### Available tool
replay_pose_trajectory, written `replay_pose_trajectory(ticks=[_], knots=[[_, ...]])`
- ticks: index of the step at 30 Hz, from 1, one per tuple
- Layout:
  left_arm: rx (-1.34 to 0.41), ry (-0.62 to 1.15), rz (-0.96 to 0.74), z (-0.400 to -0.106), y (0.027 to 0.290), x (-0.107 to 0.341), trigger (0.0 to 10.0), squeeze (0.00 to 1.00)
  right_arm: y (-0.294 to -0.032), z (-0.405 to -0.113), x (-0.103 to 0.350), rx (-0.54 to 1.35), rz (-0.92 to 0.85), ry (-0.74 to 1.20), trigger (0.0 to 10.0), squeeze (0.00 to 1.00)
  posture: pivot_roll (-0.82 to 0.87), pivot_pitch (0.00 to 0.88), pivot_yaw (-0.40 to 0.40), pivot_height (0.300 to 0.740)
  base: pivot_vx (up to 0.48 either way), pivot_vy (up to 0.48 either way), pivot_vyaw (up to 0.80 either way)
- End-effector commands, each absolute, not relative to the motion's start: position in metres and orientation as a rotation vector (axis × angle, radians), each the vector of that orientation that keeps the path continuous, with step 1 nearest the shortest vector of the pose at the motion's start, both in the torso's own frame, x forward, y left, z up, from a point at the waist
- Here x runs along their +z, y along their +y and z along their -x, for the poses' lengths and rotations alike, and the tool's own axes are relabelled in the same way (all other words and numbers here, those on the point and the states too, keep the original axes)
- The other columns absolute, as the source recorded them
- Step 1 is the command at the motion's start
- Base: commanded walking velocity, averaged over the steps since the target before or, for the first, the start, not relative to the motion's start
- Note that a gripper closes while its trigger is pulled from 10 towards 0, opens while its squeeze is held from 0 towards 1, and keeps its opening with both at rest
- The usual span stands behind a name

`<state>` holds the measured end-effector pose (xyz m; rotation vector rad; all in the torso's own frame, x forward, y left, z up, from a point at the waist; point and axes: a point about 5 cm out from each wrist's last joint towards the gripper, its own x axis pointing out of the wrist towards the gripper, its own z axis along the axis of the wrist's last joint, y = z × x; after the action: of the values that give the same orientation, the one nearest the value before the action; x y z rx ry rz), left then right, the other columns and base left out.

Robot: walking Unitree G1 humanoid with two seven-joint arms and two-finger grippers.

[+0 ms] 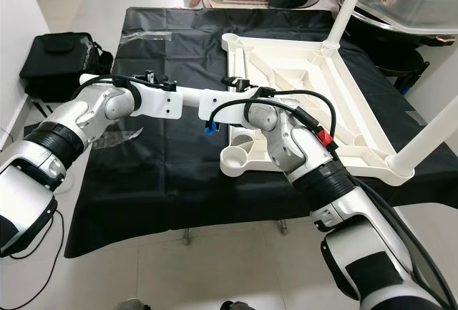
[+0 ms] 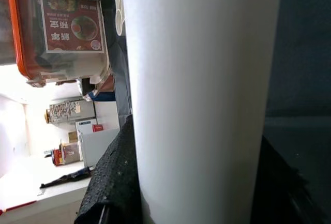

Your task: Building children table

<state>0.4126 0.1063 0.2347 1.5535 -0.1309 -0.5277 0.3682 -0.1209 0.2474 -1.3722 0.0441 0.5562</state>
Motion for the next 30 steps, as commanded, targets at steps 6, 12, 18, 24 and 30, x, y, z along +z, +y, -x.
replay_pose_trajectory(ticks=[6, 12, 18, 24, 30], knots=[[-0.523, -0.175, -1.600, -0.414, 0.100, 0.246, 10.0, 0.00, -0.123, -0.375, 0.242, 0.520, 1.448, 0.100, 10.0, 0.00, 0.09, 0.102, -0.067, 0.740, 0.000, 0.000, 0.00], [-0.522, -0.171, -1.623, -0.414, 0.100, 0.246, 10.0, 0.00, -0.126, -0.376, 0.239, 0.518, 1.473, 0.135, 10.0, 0.00, 0.08, 0.100, -0.066, 0.740, 0.000, 0.000, 0.00], [-0.520, -0.173, -1.631, -0.415, 0.100, 0.245, 10.0, 0.00, -0.126, -0.375, 0.238, 0.524, 1.467, 0.158, 10.0, 0.00, 0.08, 0.097, -0.062, 0.740, 0.000, 0.000, 0.00], [-0.536, -0.183, -1.625, -0.414, 0.092, 0.243, 10.0, 0.00, -0.116, -0.378, 0.241, 0.520, 1.432, 0.145, 10.0, 0.00, 0.07, 0.088, -0.064, 0.740, 0.000, 0.000, 0.00], [-0.558, -0.220, -1.605, -0.412, 0.078, 0.244, 10.0, 0.00, -0.101, -0.380, 0.241, 0.527, 1.389, 0.141, 10.0, 0.00, 0.08, 0.085, -0.069, 0.740, 0.000, 0.000, 0.00]])
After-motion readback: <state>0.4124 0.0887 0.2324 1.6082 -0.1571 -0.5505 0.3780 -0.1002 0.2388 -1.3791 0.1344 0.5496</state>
